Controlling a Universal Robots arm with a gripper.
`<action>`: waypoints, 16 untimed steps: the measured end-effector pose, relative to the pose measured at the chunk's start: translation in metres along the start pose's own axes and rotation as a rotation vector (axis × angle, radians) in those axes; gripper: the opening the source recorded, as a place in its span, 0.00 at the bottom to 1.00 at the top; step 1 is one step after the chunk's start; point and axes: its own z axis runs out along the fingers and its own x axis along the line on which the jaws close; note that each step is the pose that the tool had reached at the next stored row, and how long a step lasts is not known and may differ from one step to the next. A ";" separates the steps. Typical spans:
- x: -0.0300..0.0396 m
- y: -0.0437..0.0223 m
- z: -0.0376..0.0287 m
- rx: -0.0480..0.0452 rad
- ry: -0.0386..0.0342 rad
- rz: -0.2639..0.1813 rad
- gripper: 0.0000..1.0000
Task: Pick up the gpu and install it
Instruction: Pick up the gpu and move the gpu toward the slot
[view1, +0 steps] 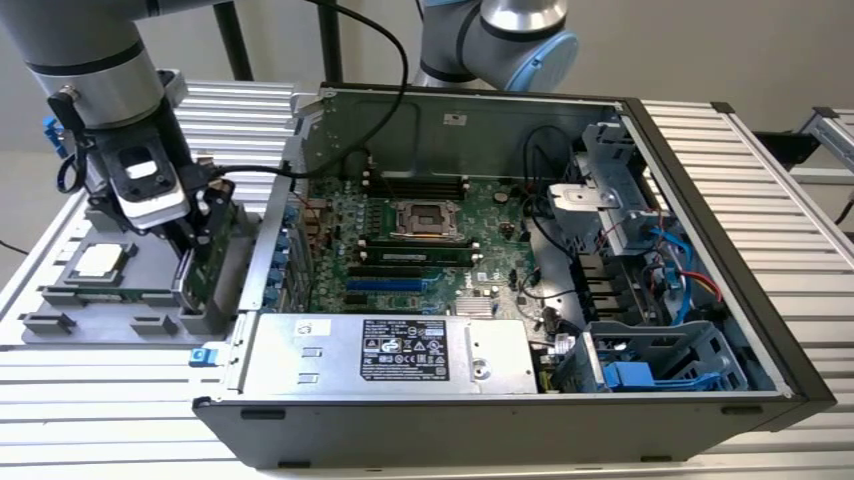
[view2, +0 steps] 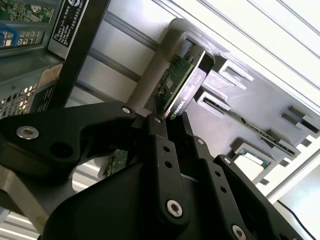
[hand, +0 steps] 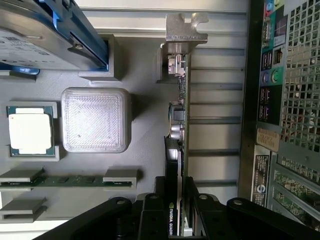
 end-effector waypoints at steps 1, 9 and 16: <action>0.0000 0.0000 -0.0004 -0.0001 0.0000 0.000 0.00; -0.0003 -0.0003 -0.0047 0.0000 0.0000 0.000 0.00; -0.0006 -0.0006 -0.0115 0.0001 0.0025 0.000 0.00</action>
